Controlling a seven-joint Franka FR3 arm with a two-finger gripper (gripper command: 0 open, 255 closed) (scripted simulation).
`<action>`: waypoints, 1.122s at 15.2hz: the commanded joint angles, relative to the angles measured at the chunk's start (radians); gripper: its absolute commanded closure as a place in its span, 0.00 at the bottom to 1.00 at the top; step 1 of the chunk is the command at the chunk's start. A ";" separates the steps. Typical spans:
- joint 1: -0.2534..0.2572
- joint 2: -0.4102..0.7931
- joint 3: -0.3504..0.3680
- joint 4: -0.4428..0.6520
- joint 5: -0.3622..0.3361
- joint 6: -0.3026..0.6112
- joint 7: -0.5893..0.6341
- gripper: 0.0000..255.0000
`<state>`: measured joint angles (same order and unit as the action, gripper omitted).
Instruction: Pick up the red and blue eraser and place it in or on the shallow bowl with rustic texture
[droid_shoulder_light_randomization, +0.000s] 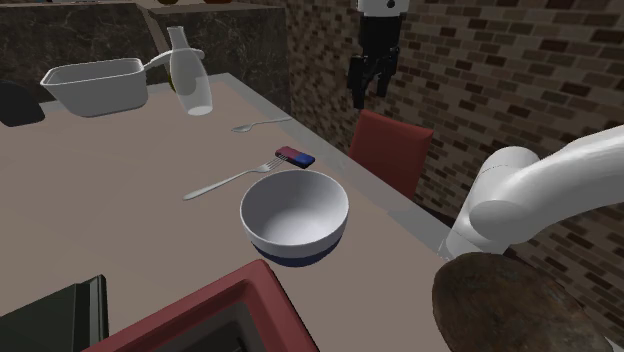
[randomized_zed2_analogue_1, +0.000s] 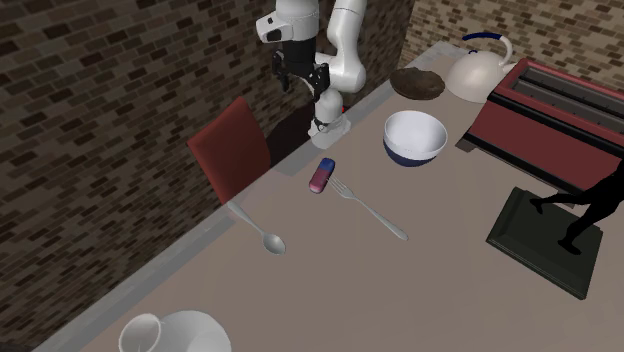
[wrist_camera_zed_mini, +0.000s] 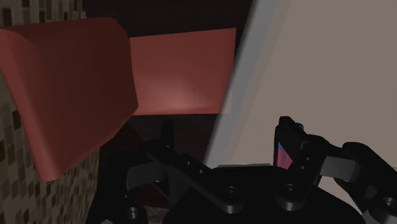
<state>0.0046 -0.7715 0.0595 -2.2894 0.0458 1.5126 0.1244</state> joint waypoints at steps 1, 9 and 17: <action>0.000 0.000 0.000 0.000 0.000 0.000 0.000 0.00; 0.034 0.199 0.117 0.006 0.038 0.203 0.082 0.00; 0.052 0.397 0.207 0.055 0.029 0.356 0.155 0.00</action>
<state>0.0558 -0.3883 0.2611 -2.2267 0.0758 1.8469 0.2751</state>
